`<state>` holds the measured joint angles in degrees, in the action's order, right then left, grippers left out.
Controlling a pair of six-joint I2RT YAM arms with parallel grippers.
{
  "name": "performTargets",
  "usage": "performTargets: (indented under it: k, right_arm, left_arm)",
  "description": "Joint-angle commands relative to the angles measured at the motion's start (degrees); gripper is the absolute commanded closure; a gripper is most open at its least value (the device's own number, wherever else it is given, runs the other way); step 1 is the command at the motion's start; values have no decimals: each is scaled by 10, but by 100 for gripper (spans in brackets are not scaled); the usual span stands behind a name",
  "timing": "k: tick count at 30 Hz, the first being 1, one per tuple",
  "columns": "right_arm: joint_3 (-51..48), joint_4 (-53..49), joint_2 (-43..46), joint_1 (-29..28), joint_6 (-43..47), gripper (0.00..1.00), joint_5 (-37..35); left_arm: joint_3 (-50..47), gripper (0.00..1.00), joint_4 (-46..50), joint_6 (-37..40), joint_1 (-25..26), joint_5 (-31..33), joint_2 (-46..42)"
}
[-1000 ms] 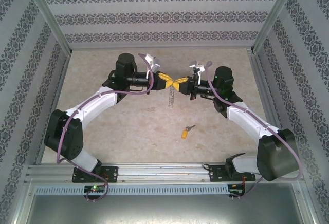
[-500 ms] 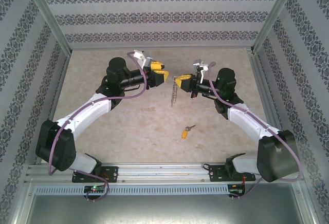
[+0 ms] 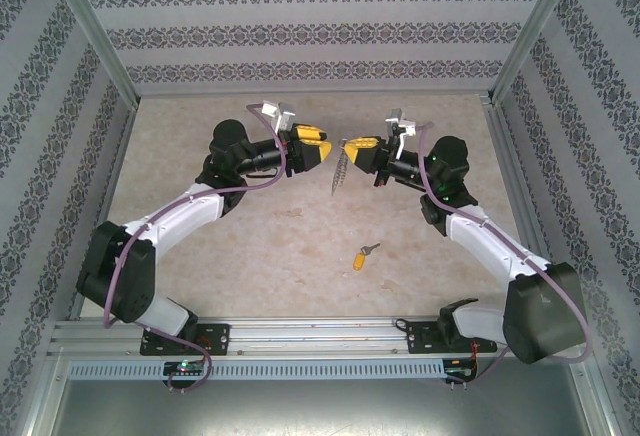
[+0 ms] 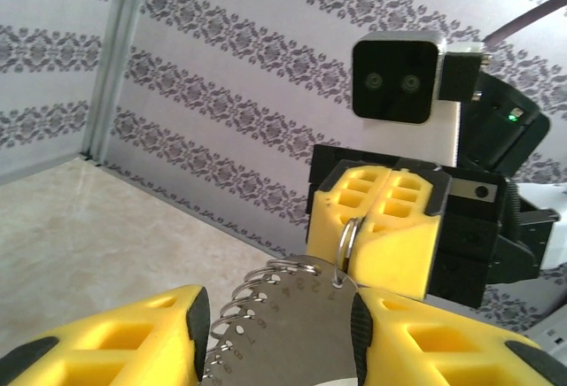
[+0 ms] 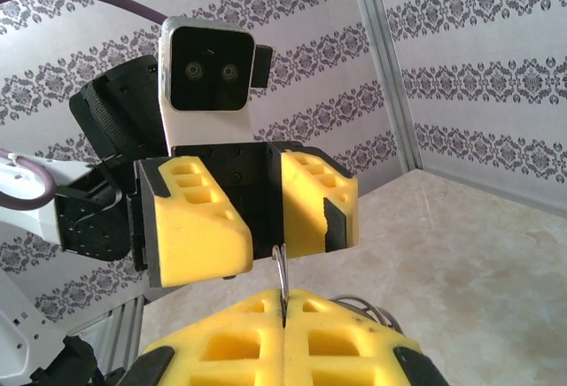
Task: Put the keys on the keyring
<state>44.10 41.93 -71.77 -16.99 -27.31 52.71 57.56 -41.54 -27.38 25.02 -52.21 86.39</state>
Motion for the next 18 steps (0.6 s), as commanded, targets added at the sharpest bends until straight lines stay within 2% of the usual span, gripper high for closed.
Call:
performTargets:
  k: [1, 7, 18]
  right_arm:
    - [3, 34, 13, 1, -9, 100, -2]
    - [11, 26, 7, -5, -13, 100, 13]
    - [27, -4, 0, -23, 1, 100, 27]
  left_arm:
    - [-2, 53, -81, -42, 0, -41, 7]
    - [4, 53, -113, -73, 1, -65, 20]
    - [16, 54, -111, -78, 5, -79, 25]
